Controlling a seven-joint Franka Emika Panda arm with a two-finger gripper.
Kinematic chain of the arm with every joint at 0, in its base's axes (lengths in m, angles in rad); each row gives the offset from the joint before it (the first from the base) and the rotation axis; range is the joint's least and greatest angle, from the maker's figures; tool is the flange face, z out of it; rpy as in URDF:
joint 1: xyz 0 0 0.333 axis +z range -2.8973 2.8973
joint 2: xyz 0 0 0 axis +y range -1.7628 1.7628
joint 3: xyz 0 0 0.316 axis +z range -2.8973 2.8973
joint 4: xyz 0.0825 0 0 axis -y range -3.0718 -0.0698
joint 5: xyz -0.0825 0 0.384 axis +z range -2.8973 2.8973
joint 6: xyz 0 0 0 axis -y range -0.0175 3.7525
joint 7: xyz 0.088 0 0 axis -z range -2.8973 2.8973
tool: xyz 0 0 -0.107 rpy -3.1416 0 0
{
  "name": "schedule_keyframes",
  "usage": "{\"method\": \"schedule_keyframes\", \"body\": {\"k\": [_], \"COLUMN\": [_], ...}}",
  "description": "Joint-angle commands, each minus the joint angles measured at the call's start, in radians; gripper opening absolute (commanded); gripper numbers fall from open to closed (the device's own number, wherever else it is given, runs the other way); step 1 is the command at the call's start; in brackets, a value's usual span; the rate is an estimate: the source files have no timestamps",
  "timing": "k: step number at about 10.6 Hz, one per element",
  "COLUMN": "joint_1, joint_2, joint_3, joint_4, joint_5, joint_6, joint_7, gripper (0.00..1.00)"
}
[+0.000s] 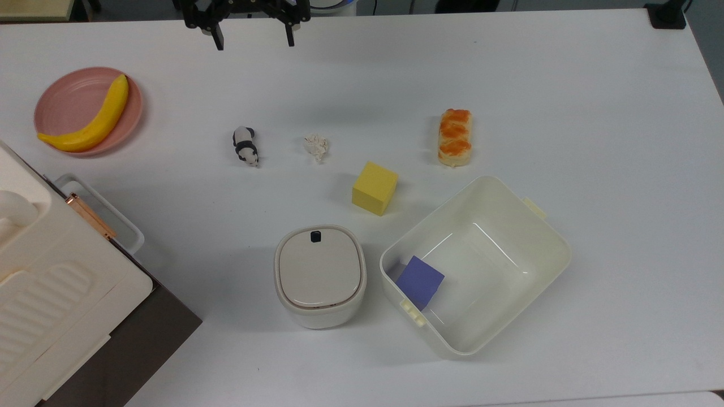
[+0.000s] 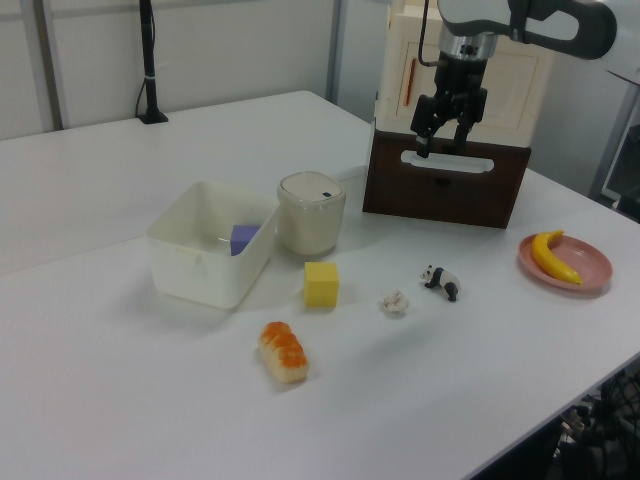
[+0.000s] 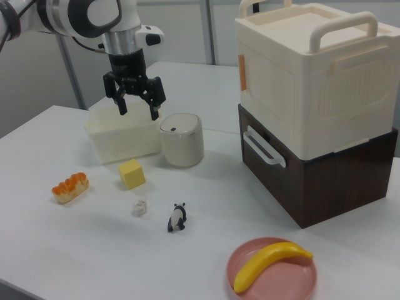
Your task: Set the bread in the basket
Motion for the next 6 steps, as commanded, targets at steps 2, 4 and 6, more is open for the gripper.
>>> {"method": "schedule_keyframes", "body": {"k": [2, 4, 6], "joint_1": [0.014, 0.019, 0.013], "joint_2": [-0.019, -0.019, -0.026], "joint_3": [-0.015, -0.015, -0.021], "joint_4": [-0.023, -0.026, -0.025], "joint_5": [0.025, 0.025, 0.025], "joint_6": [-0.002, 0.006, -0.002], "joint_7": [-0.005, -0.005, -0.005], "gripper": [1.00, 1.00, 1.00]}}
